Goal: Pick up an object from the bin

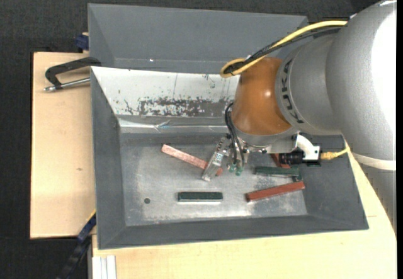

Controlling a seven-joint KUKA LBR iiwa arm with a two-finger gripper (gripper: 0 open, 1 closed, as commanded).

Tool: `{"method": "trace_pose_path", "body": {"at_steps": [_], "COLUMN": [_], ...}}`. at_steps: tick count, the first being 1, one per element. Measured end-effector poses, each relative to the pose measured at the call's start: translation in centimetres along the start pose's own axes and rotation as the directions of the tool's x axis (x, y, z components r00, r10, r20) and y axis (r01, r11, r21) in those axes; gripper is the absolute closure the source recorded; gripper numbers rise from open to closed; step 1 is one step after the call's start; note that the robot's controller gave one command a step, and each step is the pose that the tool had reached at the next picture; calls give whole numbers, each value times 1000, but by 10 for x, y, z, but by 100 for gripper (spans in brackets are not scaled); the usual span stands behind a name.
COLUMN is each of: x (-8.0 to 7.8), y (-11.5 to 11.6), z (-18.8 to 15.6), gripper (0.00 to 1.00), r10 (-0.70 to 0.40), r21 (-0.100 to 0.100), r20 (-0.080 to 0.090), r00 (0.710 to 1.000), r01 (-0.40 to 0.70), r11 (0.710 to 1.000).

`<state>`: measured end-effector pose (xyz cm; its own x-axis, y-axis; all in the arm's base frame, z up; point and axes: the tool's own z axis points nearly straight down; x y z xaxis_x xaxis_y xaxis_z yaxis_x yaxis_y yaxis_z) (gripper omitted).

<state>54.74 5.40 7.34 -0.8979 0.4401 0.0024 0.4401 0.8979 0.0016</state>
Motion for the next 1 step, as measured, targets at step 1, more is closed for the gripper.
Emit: {"method": "trace_pose_path", "body": {"at_steps": [1], "x": [0], "y": [0], "z": [0], "gripper": [100], "r10": [0], "r21": [0], "r20": [0], "r00": [1000], "r01": [0], "r11": [1000]}}
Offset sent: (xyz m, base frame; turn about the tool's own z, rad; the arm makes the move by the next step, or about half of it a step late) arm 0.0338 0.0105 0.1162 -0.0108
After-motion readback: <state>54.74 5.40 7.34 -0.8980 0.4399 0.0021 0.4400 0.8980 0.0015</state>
